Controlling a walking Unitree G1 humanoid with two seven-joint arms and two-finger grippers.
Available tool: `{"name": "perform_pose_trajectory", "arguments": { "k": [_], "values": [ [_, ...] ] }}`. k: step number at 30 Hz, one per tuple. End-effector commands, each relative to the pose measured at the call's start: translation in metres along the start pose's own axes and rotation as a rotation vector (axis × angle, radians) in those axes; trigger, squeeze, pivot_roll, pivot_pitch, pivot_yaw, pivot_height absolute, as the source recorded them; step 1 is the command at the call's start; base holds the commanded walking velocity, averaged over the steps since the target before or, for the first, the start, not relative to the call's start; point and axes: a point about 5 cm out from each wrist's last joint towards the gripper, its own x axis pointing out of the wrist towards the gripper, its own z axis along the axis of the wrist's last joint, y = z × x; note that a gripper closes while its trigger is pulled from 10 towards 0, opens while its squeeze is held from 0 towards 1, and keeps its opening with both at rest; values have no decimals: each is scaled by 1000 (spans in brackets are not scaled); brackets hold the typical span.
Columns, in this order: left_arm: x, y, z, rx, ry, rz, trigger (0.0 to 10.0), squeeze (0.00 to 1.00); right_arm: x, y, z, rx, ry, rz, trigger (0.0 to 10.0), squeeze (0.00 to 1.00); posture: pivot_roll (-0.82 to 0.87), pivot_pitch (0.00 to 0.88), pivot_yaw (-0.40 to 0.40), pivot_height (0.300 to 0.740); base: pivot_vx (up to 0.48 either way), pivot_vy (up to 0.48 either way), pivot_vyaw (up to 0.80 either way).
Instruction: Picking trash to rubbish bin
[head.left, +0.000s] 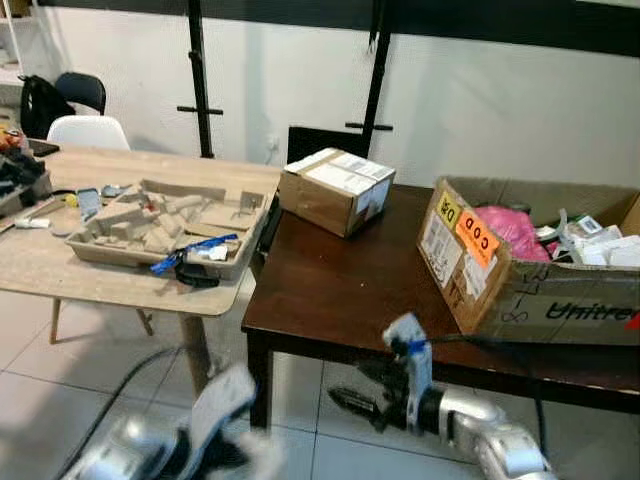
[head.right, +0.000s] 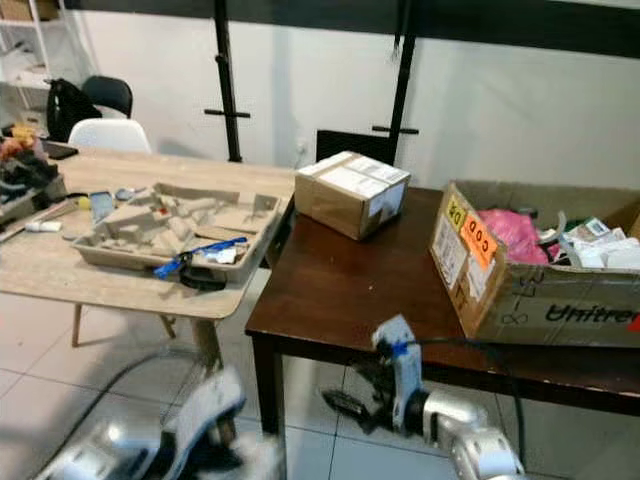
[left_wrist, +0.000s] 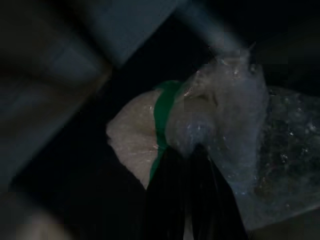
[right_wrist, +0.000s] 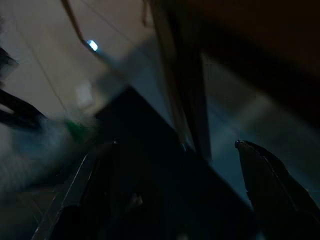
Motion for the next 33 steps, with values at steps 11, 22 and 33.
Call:
{"name": "perform_pose_trajectory", "arguments": {
  "k": [11, 22, 33],
  "values": [
    [49, -20, -69, -607, 23, 396, 10000, 0, 4, -4, -101, 49, 344, -283, 10000, 0, 39, 5, -51, 740, 0, 0, 0],
    [61, -31, -73, -699, -26, 531, 10000, 0, -21, 5, -167, 372, 513, -671, 10000, 0, 50, 0, -37, 740, 0, 0, 0],
    [67, -33, -66, -660, -61, 529, 10000, 0, -4, 13, -161, 392, 465, -621, 10000, 0, 55, 0, 5, 740, 0, 0, 0]
  ]
}}
